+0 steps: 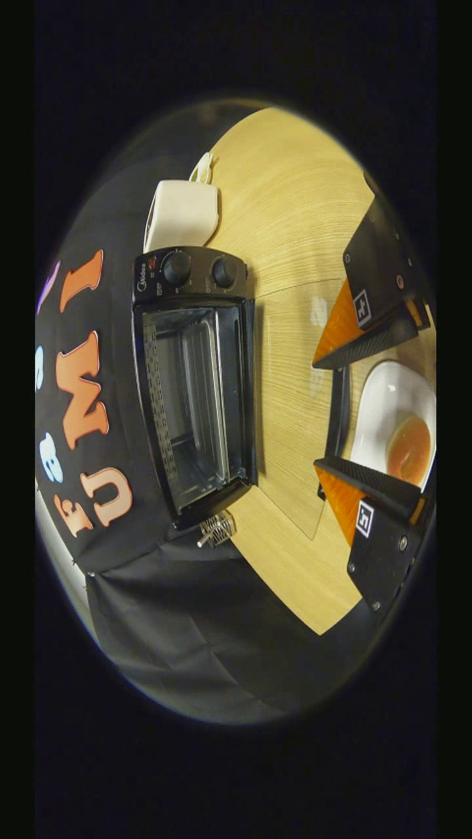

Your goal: Open the toaster oven, put the food inside, and close the toaster oven door.

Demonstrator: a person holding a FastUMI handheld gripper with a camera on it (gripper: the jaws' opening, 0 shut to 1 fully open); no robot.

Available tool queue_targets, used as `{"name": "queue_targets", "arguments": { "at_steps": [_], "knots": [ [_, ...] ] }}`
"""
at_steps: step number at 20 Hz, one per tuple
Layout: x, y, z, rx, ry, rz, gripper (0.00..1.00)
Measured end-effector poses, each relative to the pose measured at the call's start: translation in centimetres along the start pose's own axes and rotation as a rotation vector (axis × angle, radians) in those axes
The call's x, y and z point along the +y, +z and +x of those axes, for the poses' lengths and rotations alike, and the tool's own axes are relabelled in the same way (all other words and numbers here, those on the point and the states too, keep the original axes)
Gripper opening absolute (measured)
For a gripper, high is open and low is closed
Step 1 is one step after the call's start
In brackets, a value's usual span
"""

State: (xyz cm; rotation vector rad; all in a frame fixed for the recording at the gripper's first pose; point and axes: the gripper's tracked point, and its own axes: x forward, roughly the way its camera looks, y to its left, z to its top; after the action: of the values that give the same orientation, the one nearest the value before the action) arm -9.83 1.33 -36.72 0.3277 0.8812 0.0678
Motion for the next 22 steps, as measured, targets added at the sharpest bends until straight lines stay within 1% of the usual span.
{"name": "queue_targets", "arguments": {
  "at_steps": [4, 5, 9, 13, 15, 16, 17, 19, 20, 21, 22],
  "knots": [
    [1.4, -2.8, -3.2, 0.023, 0.066, -0.059, 0.92],
    [1.6, -3.5, -3.8, 0.037, 0.074, -0.078, 0.93],
    [3.0, -6.6, -5.6, 0.107, 0.126, -0.121, 0.95],
    [2.9, -8.2, -6.2, 0.148, 0.127, -0.134, 0.94],
    [3.3, -8.7, -6.1, 0.158, 0.132, -0.144, 0.91],
    [3.3, -9.0, -6.1, 0.164, 0.129, -0.156, 0.87],
    [3.1, -9.3, -5.9, 0.172, 0.116, -0.169, 0.85],
    [3.1, -9.4, -5.8, 0.176, 0.116, -0.159, 0.78],
    [3.2, -9.4, -5.7, 0.180, 0.120, -0.154, 0.71],
    [3.1, -9.4, -5.6, 0.181, 0.119, -0.149, 0.65],
    [3.0, -9.4, -5.5, 0.181, 0.118, -0.143, 0.53]
  ]
}}
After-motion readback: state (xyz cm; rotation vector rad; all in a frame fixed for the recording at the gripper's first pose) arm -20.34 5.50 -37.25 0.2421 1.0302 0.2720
